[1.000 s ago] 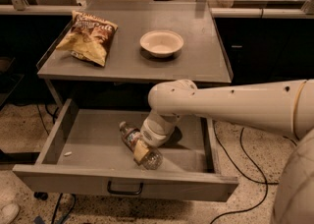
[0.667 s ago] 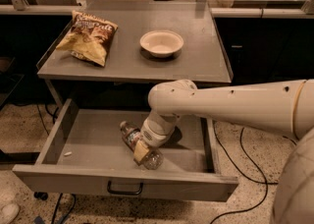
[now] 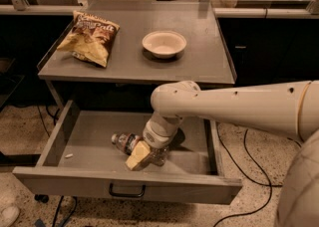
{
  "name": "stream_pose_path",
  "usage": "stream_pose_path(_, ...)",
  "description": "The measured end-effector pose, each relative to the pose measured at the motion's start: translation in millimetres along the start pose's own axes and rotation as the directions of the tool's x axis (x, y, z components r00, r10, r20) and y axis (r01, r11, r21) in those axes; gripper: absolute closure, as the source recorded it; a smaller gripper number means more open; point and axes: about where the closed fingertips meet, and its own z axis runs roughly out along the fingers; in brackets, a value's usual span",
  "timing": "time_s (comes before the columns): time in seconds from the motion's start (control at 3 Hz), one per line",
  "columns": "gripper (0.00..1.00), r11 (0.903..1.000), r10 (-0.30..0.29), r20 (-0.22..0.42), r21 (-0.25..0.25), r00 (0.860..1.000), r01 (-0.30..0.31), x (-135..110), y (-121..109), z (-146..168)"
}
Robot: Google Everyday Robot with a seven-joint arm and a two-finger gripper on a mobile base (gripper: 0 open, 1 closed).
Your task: Place water bottle into top drawer
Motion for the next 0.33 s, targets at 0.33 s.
stream_pose_path(0.33,0.00,1.0000,0.000,0.000,0.000,1.000,0.000,0.0,0.0,0.0)
